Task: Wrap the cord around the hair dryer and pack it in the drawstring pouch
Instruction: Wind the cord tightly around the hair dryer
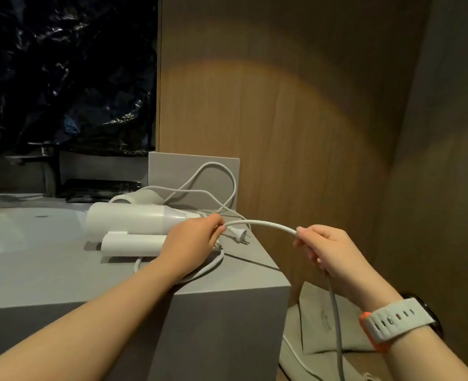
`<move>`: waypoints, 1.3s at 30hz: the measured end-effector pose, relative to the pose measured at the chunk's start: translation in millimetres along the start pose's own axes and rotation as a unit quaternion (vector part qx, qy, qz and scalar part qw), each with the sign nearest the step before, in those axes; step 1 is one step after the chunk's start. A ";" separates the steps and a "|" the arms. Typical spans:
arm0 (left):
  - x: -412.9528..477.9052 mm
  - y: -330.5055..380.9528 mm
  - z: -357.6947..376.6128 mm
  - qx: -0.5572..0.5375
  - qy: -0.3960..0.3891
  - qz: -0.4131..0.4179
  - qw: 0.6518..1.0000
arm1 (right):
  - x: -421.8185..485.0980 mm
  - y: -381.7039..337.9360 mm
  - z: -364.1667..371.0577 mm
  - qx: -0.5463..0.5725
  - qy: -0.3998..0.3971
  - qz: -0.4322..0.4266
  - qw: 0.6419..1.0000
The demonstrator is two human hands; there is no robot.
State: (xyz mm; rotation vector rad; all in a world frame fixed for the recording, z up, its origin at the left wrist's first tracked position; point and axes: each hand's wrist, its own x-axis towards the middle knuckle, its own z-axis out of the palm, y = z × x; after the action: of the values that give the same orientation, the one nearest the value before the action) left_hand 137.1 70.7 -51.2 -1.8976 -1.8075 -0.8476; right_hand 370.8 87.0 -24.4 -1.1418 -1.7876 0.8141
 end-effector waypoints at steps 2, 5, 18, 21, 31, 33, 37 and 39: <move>0.0 1.1 1.6 -0.011 -0.022 0.004 1.000 | 2.8 1.5 0.7 -0.003 0.029 -0.025 0.999; 0.0 0.3 -4.7 -0.149 -0.030 -0.006 0.988 | 8.1 -1.1 7.5 -0.039 0.063 -0.080 0.994; 30.0 15.9 -44.5 -0.410 -0.016 -0.054 0.910 | 27.6 -53.5 37.7 -0.111 0.029 -0.264 0.958; 28.8 2.6 -57.4 -0.550 0.019 -0.188 0.813 | 32.6 -53.5 42.0 -0.074 0.021 -0.235 0.969; 9.1 -37.3 -71.4 -0.670 0.080 -0.326 0.662 | 37.8 -44.4 39.2 -0.094 -0.147 -0.016 0.985; 8.2 -39.7 -68.0 -0.674 0.087 -0.331 0.655 | 35.6 -46.4 35.8 -0.063 -0.190 0.015 0.980; 9.0 -43.5 -64.1 -0.635 0.079 -0.334 0.692 | 44.7 -43.8 41.1 -0.129 -0.044 -0.071 0.988; 11.0 -47.4 -64.7 -0.525 0.083 -0.305 0.790 | 46.0 -47.4 47.5 -0.166 0.004 -0.127 0.978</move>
State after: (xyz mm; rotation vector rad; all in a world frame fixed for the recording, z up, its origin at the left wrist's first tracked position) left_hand 79.7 41.6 -1.9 -1.5469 -2.0212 -2.5882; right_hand 299.7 108.1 9.1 -1.0875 -2.0626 0.3682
